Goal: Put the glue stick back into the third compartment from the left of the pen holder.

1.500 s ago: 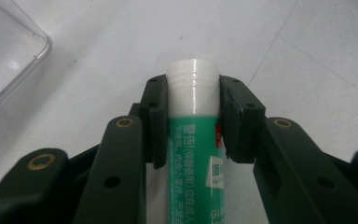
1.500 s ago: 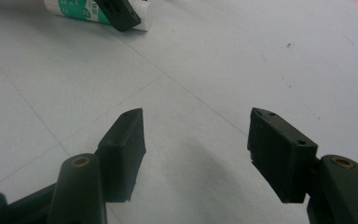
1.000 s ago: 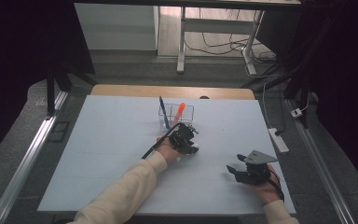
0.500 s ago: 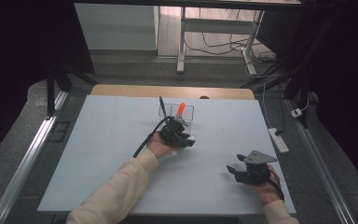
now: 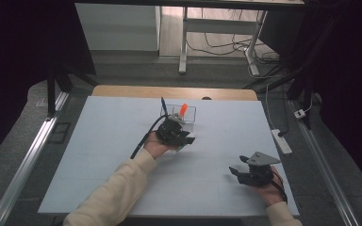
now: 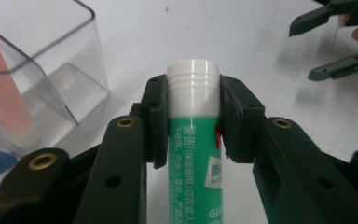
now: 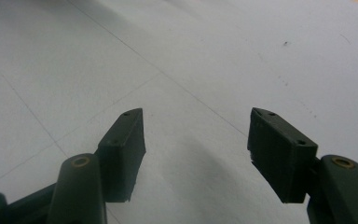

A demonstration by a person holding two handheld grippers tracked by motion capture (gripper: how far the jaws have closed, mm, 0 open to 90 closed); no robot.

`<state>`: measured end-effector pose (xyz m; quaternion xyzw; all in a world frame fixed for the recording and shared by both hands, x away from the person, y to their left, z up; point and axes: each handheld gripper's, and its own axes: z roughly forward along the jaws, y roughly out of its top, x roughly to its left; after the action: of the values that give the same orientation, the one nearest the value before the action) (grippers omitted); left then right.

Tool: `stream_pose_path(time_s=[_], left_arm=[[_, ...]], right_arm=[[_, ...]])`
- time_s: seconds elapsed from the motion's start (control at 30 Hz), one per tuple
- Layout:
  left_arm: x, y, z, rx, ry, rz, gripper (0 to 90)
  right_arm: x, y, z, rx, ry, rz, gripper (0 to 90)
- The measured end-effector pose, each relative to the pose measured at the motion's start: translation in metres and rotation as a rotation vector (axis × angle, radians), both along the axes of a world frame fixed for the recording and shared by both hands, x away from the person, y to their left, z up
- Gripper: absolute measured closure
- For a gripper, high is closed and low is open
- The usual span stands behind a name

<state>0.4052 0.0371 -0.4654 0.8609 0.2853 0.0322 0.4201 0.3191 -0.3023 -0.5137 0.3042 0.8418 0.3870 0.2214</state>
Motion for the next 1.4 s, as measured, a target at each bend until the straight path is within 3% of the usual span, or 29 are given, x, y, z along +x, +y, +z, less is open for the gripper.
stream_pose_path(time_s=[0.63, 0.83, 1.4], left_arm=[[-0.005, 0.018, 0.019, -0.1, -0.068, -0.002, 64.6], [-0.005, 0.024, 0.029, -0.149, -0.083, 0.009, 64.6], [-0.002, 0.024, 0.05, -0.198, -0.135, 0.023, 64.6]], right_arm=[[0.0, 0.0, 0.0, -0.005, 0.0, -0.001, 35.9], [0.0, 0.0, 0.0, -0.003, -0.001, 0.001, 35.9], [0.0, 0.0, 0.001, -0.004, -0.003, 0.005, 35.8]])
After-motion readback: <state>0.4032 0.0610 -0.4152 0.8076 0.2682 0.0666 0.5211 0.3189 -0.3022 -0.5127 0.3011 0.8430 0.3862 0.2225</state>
